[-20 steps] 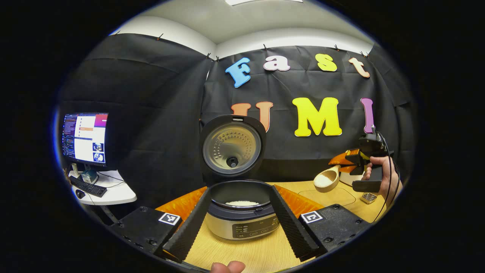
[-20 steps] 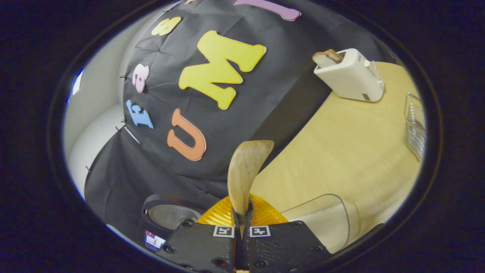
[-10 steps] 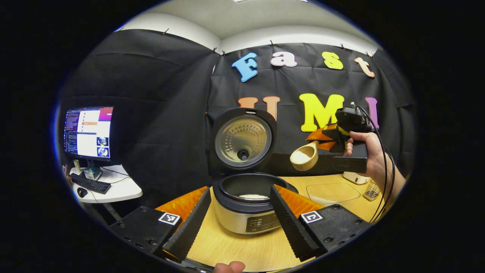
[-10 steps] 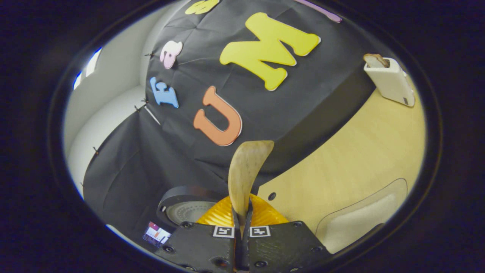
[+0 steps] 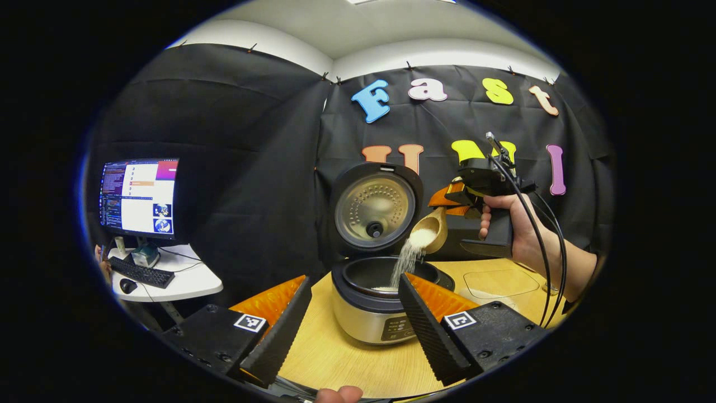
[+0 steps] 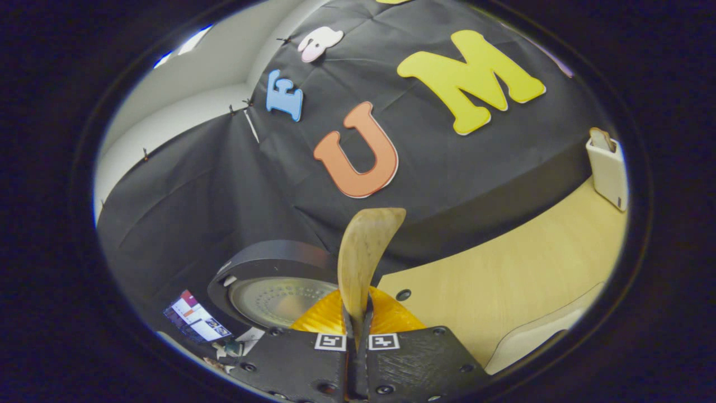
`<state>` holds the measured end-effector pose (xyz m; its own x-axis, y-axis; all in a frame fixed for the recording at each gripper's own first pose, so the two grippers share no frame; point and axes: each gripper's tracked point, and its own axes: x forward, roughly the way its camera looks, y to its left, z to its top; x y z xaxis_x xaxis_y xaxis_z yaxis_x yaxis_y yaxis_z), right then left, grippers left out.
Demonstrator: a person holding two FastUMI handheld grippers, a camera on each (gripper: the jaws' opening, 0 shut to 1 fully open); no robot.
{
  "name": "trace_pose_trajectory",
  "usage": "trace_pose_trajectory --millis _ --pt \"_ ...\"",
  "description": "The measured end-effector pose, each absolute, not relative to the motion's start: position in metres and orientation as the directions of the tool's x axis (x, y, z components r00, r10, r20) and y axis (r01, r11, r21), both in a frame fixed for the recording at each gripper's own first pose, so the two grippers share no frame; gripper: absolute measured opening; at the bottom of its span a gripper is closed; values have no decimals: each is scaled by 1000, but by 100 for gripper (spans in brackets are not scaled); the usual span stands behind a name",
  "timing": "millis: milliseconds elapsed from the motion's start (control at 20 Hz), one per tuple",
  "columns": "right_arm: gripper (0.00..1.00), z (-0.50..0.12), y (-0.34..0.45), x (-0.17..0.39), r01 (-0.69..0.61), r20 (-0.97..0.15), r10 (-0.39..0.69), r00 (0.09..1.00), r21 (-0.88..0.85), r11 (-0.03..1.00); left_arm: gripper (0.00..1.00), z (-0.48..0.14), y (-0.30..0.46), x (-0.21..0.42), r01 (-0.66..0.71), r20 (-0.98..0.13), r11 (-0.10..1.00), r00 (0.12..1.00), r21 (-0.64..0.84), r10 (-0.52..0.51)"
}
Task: Close the left gripper, press the button to open the rice cooker; take a wooden spoon from the chopstick holder with the right hand, scoop a spoonful of rice and pour it into the rice cooker, then put the wooden spoon back into the chopstick holder.
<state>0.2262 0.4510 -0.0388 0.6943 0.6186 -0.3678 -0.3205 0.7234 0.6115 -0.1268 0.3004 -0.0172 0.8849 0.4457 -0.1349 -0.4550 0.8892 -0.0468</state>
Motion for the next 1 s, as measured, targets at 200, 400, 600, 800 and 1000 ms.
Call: trace_pose_trajectory --millis 200,400,600,800,1000 --pt "2 -41 463 224 -364 -372 611 699 551 751 99 -15 306 -131 -473 -128 880 876 -41 465" --pt "0 -47 477 220 -421 -379 603 702 461 781 99 -14 305 -133 -469 -124 882 878 -37 462" --pt "0 -39 488 213 -461 -357 604 713 410 787 99 -10 309 -136 -476 -115 879 876 -39 469" --pt "0 -30 499 202 -522 -324 600 731 301 798 99 -7 310 -136 -487 -106 872 870 -46 481" --pt "0 -21 509 191 -585 -276 596 754 132 800 99 -6 311 -137 -485 -99 873 873 -62 478"
